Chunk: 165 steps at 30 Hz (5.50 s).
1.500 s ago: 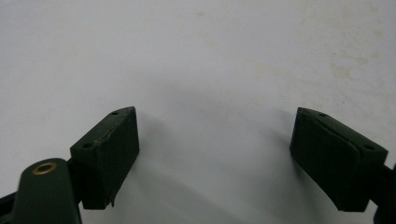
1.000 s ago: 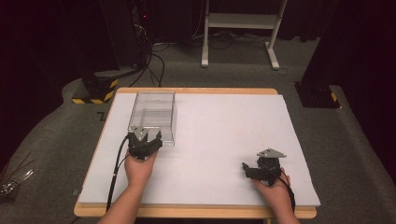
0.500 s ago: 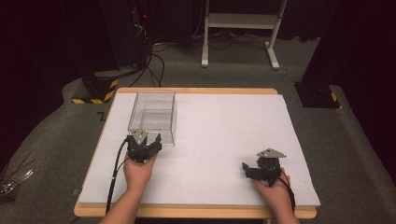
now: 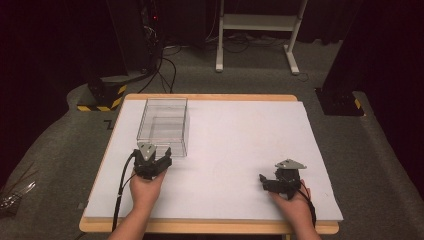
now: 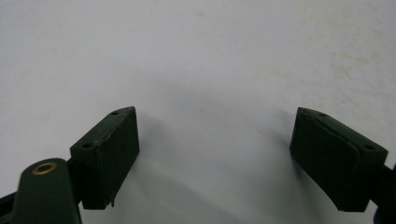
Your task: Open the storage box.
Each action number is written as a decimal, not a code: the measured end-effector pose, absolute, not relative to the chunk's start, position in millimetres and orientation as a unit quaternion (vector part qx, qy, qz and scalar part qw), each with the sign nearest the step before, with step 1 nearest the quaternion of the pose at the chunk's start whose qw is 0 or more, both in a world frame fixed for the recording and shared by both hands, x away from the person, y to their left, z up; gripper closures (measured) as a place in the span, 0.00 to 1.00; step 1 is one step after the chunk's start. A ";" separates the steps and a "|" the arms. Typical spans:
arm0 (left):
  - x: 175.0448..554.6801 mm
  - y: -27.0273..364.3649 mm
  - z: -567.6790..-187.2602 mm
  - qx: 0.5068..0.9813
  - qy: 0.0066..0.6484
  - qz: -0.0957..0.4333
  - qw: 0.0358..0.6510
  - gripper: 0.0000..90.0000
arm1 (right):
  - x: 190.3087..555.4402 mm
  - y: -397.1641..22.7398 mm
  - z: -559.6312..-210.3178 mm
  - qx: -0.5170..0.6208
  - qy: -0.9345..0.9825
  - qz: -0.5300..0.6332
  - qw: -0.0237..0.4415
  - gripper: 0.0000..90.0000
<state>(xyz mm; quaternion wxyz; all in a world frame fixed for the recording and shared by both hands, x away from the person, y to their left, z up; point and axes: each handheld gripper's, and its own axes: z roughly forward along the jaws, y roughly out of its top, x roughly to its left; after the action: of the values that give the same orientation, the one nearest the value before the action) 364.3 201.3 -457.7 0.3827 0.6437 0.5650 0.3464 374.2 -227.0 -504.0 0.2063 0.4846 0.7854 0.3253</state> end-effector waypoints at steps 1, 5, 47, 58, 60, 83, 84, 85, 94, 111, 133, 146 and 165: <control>363.2 201.2 -457.6 0.644 0.566 0.346 0.382 0.36 | 374.2 -227.0 -504.0 0.485 0.785 0.325 0.206 0.17; 359.7 201.4 -457.8 0.645 0.563 0.346 0.383 0.36 | 374.2 -227.0 -504.0 0.485 0.785 0.325 0.206 0.17; 288.1 202.2 -460.9 0.649 0.559 0.334 0.392 0.36 | 374.2 -227.1 -504.0 0.485 0.785 0.325 0.206 0.17; 270.0 205.1 -461.1 0.660 0.554 0.327 0.388 0.36 | 374.2 -227.0 -504.0 0.484 0.785 0.325 0.206 0.17; 267.6 205.2 -461.5 0.658 0.555 0.327 0.390 0.36 | 374.2 -227.0 -504.0 0.485 0.785 0.325 0.206 0.17; 245.6 204.2 -461.7 0.659 0.554 0.327 0.390 0.36 | 374.1 -226.9 -504.0 0.485 0.785 0.325 0.206 0.17; 244.8 204.1 -461.6 0.659 0.555 0.326 0.390 0.36 | 374.1 -226.9 -504.0 0.485 0.785 0.325 0.207 0.17; 244.1 204.3 -461.4 0.660 0.555 0.325 0.389 0.37 | 374.1 -226.9 -504.0 0.485 0.785 0.325 0.206 0.17; 238.4 204.5 -462.3 0.658 0.553 0.327 0.392 0.36 | 374.1 -226.9 -504.0 0.484 0.785 0.325 0.207 0.17; 236.5 204.9 -464.1 0.654 0.552 0.329 0.400 0.35 | 374.1 -227.0 -504.0 0.485 0.785 0.325 0.207 0.17; 236.2 212.1 -444.1 0.634 0.560 0.331 0.418 0.20 | 374.1 -226.9 -504.0 0.485 0.785 0.325 0.206 0.17; 250.1 216.4 -430.4 0.633 0.543 0.335 0.438 0.28 | 374.1 -226.9 -504.0 0.485 0.785 0.325 0.206 0.17; 300.7 236.6 -399.9 0.651 0.514 0.319 0.458 0.29 | 374.1 -226.9 -504.0 0.485 0.785 0.325 0.206 0.17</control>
<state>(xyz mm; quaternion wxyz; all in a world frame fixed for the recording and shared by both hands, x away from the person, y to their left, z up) 300.7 236.6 -399.9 0.4584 0.6509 0.5142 0.3189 374.1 -226.9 -504.0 0.2064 0.4846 0.7854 0.3251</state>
